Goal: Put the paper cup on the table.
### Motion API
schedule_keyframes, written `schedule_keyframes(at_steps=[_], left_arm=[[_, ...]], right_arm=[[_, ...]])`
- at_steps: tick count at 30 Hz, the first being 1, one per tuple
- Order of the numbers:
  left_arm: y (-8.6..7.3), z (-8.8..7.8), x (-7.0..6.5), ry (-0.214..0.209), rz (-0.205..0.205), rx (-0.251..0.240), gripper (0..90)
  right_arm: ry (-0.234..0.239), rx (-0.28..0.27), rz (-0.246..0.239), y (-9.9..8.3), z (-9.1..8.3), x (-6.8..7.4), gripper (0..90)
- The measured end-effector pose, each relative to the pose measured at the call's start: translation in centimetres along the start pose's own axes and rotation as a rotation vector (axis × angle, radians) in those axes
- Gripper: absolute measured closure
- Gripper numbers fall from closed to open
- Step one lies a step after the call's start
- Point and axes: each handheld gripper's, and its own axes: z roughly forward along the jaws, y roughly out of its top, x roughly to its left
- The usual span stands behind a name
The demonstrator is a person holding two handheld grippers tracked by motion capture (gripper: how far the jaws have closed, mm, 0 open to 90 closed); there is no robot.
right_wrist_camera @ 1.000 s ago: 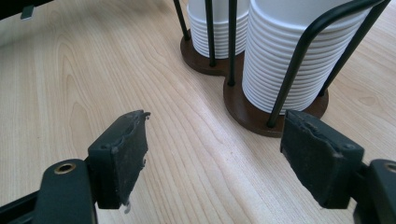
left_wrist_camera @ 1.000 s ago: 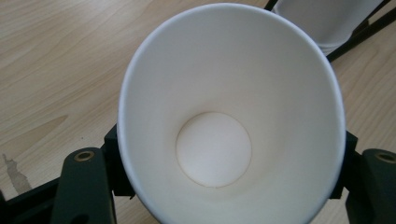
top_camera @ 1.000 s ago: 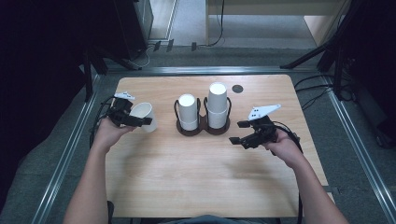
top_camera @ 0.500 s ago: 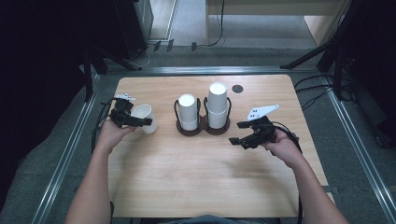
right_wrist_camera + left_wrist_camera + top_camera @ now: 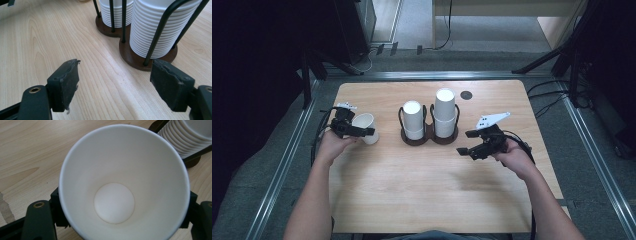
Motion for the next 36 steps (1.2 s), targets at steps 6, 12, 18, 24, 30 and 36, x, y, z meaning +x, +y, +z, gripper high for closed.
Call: schedule_keyframes(at_steps=[6,12,18,24,30,36], left_arm=[[-0.1,0.2,-0.1,0.006,0.008,0.004,20.8],[-0.1,0.4,-0.2,0.01,0.012,0.011,17.4],[0.0,0.4,-0.4,-0.008,0.014,0.009,13.0],[0.0,0.2,-0.5,-0.024,0.018,-0.004,8.8],[0.1,-0.2,-0.7,-0.046,0.016,-0.013,3.6],[0.5,-0.8,-0.9,-0.044,0.0,-0.027,0.0]], right_arm=[[-0.003,0.003,0.0,0.0,0.0,0.0,23.1],[0.001,-0.001,0.0,0.0,-0.1,0.0,23.1],[-0.003,0.001,0.0,0.0,-0.1,0.0,23.1],[-0.009,-0.004,-0.006,0.0,-0.3,0.0,23.1],[-0.013,-0.009,-0.008,0.0,-0.4,0.0,23.1],[-0.015,-0.008,-0.004,0.0,-0.5,0.0,23.1]])
